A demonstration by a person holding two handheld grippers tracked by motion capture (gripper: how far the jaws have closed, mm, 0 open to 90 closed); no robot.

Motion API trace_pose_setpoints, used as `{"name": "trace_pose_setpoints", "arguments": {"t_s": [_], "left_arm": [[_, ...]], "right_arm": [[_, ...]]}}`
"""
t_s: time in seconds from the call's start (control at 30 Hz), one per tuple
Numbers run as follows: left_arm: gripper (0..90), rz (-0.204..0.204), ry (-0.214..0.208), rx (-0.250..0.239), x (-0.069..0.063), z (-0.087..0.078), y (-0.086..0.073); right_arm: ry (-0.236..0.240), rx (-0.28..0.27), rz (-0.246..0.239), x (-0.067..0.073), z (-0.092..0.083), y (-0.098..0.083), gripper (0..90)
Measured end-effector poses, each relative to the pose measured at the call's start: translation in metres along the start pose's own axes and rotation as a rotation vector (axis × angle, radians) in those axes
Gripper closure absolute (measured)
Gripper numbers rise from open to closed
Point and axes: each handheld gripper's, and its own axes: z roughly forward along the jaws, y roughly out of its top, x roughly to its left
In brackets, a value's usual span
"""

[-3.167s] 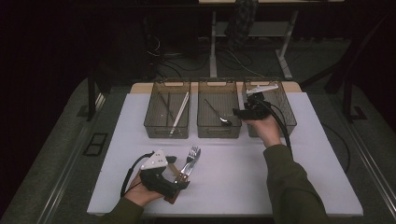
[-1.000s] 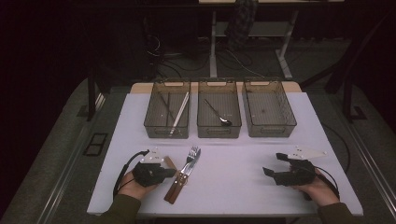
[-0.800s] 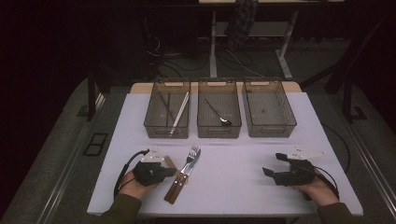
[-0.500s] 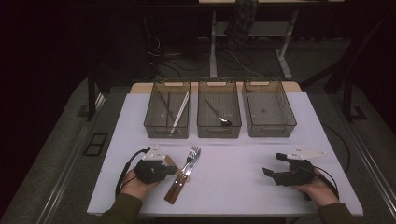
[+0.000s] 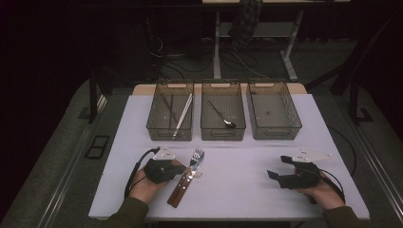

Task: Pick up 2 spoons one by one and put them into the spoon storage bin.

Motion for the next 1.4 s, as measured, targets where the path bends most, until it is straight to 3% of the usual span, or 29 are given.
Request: {"name": "trace_pose_setpoints", "arguments": {"t_s": [0.57,0.7,0.87,0.97,1.1,1.27,1.4], "left_arm": [[88.9,0.017,-0.007,0.002,-0.003,0.012,0.01],[88.8,0.007,-0.015,-0.049,-0.001,0.004,0.013],[88.9,-0.016,0.043,-0.083,0.015,-0.007,0.018],[88.9,-0.042,0.074,-0.072,0.031,-0.006,0.019],[88.8,-0.058,0.087,-0.004,0.046,0.004,0.018],[88.9,-0.07,0.087,0.055,0.05,0.009,0.016],[88.9,-0.078,0.086,0.063,0.048,0.005,0.015]], "right_arm": [[-0.001,0.001,0.001,0.0,0.0,0.0,18.3],[-0.001,-0.002,0.001,0.0,-0.001,0.0,18.3],[0.0,0.001,0.002,0.0,0.0,-0.001,18.4],[0.002,0.004,0.002,0.0,0.001,-0.001,18.4],[0.002,0.006,0.002,0.0,0.001,-0.001,18.4],[0.001,0.007,0.002,-0.001,0.001,-0.001,18.3],[0.002,0.003,0.001,0.0,0.0,-0.001,18.4]]}}
